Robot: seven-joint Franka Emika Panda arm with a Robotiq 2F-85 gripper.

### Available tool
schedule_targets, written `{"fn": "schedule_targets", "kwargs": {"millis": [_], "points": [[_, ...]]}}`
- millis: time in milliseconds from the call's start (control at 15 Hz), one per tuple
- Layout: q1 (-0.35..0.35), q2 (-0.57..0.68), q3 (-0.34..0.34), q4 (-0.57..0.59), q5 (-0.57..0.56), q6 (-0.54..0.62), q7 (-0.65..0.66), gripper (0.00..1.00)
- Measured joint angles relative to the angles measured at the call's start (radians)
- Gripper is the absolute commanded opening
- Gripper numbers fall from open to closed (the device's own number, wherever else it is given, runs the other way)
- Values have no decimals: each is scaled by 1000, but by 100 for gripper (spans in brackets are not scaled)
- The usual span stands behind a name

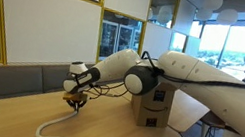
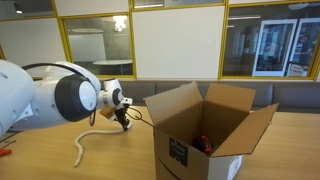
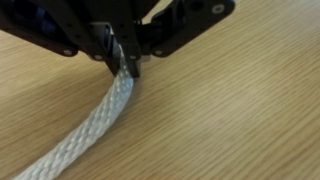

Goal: Move the box to the right, place the objects on the table inside the box

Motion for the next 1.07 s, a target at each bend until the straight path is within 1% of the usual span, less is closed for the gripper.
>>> {"fn": "schedule_targets", "kwargs": {"millis": [200,467,600,667,1067], "points": [[1,-36,-37,-2,-1,6,8,12],[13,-160,-101,-51,-13,30,36,12],[28,-239,-137,-101,-22,50,55,12],[31,-281,-144,-129,-42,59,71,12],[34,-551,-146,-334,-178,73,180,12]]}}
